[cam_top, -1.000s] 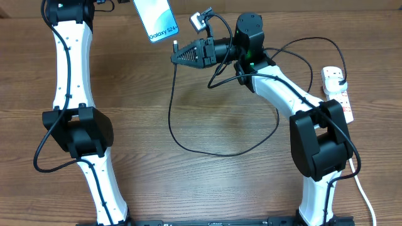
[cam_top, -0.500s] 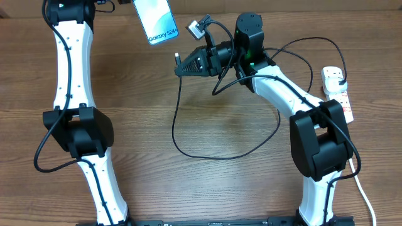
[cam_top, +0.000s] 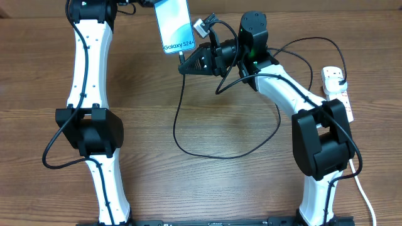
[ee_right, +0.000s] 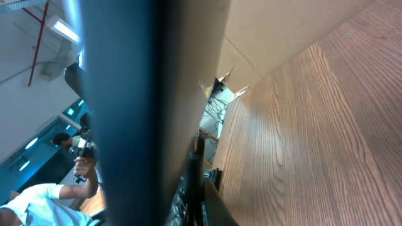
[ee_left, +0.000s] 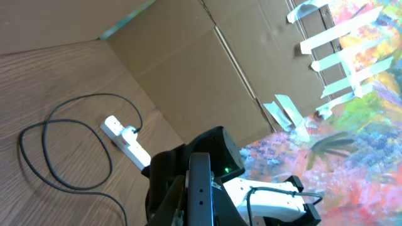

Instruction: Plug charger to phone and switch on socket

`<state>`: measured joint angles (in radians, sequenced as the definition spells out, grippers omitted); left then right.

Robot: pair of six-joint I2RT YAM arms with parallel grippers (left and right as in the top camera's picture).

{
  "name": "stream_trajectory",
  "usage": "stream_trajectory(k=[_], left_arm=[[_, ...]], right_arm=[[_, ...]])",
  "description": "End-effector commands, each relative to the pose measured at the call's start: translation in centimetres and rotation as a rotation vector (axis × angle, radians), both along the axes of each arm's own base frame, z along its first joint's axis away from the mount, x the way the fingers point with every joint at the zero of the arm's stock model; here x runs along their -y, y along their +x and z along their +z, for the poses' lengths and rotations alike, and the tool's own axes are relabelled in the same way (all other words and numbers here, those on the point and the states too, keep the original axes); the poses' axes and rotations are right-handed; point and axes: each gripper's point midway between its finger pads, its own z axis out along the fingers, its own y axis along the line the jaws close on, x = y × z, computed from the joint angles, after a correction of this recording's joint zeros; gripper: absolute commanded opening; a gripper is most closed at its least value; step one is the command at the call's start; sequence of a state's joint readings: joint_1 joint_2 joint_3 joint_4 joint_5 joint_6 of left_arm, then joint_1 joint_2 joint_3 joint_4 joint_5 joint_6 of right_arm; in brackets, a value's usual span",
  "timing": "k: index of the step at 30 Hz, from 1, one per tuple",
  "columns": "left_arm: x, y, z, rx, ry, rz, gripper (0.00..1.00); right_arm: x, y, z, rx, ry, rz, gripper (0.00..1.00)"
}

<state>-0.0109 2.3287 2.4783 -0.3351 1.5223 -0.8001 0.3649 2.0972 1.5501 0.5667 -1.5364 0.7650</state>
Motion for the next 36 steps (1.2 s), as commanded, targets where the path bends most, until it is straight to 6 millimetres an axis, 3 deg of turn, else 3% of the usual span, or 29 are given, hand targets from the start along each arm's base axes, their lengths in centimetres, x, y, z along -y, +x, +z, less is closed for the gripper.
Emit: stream_trajectory(k=[1, 11, 23, 36], left_arm=[[-0.1, -0.6, 0.1, 0.024, -0.008, -0.043, 0.04], [-0.2, -0.4, 0.0, 0.086, -0.004, -0.029, 0.04], [-0.4, 1.9, -0.4, 0.081, 0.024, 0.099, 0.04], [0.0, 1.4, -0.4, 0.055, 0.020, 0.076, 0.04]], right_arm=[[1.0, -0.2, 2.3, 0.070, 0.024, -0.002, 0.04], [1.0, -0.3, 2.3, 0.065, 0.022, 0.000, 0.04], [0.6, -0.6, 2.0, 0.042, 0.014, 0.011, 0.04], [0.5, -0.7, 2.0, 0.045, 0.015, 0.013, 0.04]])
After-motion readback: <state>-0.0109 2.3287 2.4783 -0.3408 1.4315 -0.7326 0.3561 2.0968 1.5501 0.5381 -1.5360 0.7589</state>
